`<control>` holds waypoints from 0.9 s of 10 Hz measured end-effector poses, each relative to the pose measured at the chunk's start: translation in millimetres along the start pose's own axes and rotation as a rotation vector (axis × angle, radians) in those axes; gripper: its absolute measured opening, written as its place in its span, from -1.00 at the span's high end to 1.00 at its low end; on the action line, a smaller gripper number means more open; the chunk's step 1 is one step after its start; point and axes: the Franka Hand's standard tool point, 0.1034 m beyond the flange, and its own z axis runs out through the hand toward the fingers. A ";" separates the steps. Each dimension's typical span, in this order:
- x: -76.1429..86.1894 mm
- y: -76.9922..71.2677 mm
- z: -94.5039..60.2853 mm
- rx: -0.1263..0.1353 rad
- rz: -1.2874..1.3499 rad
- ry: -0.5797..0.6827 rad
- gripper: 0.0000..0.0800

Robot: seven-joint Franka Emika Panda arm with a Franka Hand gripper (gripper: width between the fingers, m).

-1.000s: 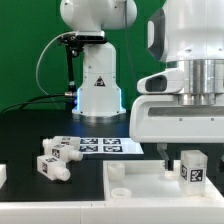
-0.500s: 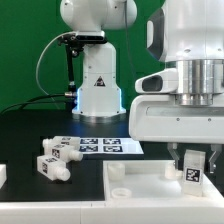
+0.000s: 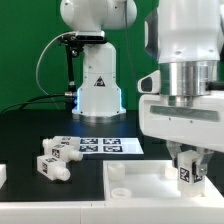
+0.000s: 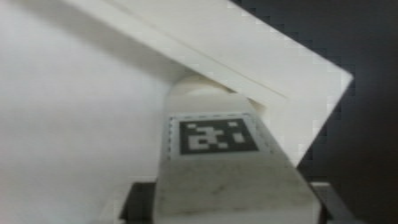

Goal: Assemble one leg

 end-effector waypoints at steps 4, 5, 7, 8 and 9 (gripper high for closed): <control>-1.8 1.0 0.6 0.008 0.229 -0.033 0.29; -2.3 1.0 0.3 0.002 0.191 -0.033 0.02; -7.5 -3.5 -4.7 -0.020 -0.231 -0.041 -0.53; -15.9 -2.8 -5.8 -0.028 -0.314 -0.054 -0.53; -19.9 -3.9 -7.5 -0.008 -0.375 -0.043 -0.61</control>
Offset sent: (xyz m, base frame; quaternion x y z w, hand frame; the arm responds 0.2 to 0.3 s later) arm 0.0000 0.0000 0.0000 0.0000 0.0000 -0.0650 0.9979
